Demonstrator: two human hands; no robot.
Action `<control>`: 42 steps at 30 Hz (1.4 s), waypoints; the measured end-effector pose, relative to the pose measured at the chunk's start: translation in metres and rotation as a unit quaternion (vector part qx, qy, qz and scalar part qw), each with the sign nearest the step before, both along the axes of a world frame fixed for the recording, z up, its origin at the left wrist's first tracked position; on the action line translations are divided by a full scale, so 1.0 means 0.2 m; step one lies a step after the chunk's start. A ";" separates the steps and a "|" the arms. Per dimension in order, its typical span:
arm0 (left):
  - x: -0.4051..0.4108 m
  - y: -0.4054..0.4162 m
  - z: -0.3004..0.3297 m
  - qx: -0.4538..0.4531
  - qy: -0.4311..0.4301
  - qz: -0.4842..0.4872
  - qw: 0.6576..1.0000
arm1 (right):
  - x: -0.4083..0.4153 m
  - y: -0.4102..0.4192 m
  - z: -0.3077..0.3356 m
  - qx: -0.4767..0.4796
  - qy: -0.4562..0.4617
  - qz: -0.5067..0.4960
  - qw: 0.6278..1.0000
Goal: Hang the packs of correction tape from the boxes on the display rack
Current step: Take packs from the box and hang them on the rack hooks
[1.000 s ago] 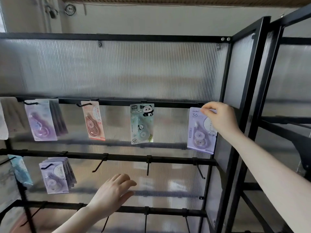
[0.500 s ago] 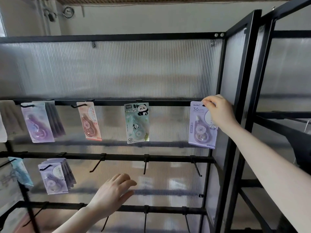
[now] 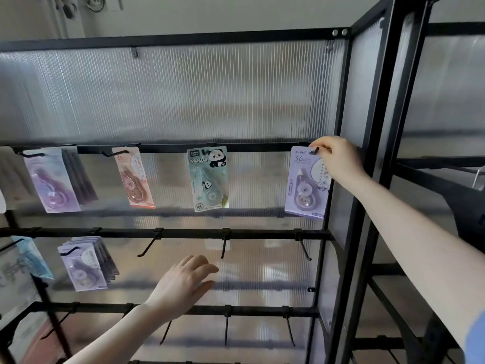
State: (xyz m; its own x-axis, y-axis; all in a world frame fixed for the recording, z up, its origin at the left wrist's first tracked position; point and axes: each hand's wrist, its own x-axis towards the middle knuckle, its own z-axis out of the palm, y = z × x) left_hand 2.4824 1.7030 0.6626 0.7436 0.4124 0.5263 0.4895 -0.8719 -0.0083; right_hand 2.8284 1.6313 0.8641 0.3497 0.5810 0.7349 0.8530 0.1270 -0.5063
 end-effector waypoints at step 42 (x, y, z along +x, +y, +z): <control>-0.45 -0.11 0.02 -0.094 -0.022 0.183 0.978 | -0.81 -0.09 -0.52 -0.159 -0.152 -0.112 0.969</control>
